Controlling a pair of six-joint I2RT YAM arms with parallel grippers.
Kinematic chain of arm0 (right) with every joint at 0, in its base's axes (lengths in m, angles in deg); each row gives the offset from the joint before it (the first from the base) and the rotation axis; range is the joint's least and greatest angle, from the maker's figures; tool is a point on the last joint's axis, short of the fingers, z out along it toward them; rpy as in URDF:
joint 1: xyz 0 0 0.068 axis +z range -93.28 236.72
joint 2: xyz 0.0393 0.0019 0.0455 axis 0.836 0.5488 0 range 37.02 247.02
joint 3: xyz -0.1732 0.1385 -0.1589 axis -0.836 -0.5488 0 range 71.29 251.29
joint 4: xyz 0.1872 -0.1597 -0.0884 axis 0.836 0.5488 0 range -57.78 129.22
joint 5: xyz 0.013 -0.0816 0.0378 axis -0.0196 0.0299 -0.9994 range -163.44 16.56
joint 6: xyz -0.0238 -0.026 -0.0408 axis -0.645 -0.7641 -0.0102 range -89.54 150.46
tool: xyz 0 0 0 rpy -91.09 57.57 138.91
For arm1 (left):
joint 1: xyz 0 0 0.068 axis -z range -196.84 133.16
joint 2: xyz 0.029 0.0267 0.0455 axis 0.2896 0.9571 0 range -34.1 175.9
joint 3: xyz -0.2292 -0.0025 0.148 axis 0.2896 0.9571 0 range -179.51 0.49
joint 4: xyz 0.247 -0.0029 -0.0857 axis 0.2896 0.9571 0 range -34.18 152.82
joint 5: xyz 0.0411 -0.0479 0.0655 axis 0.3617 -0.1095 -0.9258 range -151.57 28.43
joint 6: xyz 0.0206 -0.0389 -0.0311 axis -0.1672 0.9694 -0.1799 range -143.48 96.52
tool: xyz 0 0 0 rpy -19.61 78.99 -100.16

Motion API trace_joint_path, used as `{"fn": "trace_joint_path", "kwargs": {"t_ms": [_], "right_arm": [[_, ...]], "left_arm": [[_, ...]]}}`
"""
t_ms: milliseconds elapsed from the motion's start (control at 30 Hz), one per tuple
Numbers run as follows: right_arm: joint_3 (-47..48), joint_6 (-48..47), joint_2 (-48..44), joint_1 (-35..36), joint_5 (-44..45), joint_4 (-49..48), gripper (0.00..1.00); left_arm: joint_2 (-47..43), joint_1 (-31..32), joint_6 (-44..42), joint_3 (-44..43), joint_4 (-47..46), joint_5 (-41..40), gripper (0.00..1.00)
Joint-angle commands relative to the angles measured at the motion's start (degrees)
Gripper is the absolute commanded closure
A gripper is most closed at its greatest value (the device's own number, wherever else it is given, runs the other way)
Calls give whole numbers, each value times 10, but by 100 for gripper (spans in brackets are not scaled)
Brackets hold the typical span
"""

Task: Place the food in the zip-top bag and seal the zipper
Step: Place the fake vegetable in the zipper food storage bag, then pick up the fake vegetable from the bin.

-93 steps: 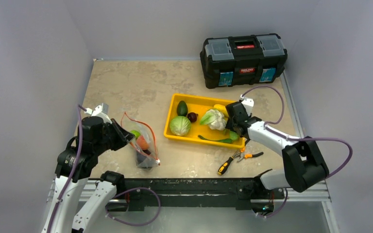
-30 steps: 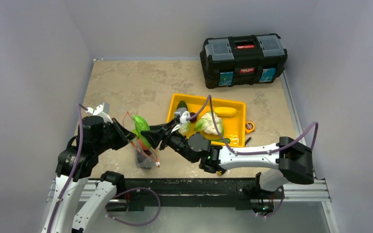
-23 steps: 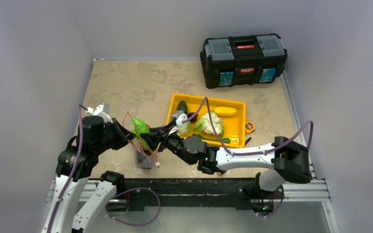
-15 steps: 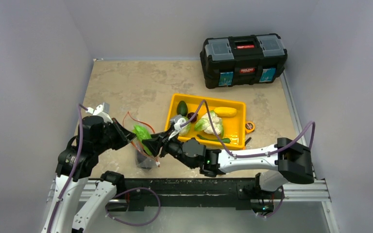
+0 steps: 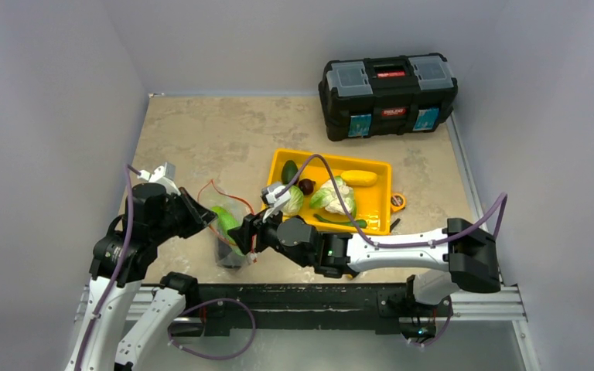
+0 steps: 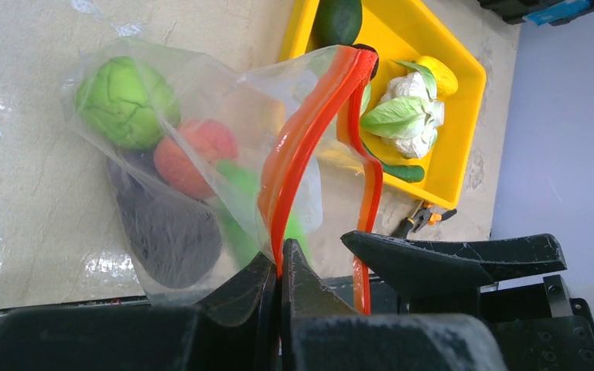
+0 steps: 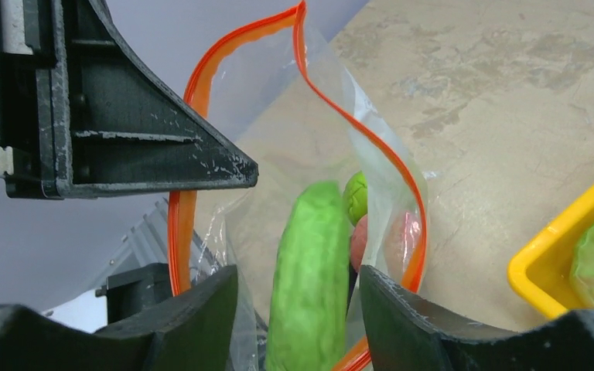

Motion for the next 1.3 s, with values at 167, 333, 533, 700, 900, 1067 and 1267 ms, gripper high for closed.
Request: {"fn": "trace_joint_path", "kwargs": {"t_ms": [167,333,533,700,900,1067,1267], "right_arm": [[29,4,-33,1,1,49,35],[25,-11,-60,2,16,62,36],[10,-25,-83,1,0,56,47],[12,-32,-99,1,24,91,47],[-1,-22,-150,-53,155,206,39],[-57,138,-210,-222,137,296,33],[-114,315,-265,-343,160,337,17]], "left_arm": [[-8,1,-6,-14,-16,7,100],[-8,1,-7,-14,-13,7,100],[-7,1,-7,-14,-15,8,100],[-7,1,-7,-39,-6,14,100],[-12,1,-11,-41,-2,2,100],[-6,1,-6,-23,-15,20,100],[-4,1,-4,-24,-18,20,100]]}}
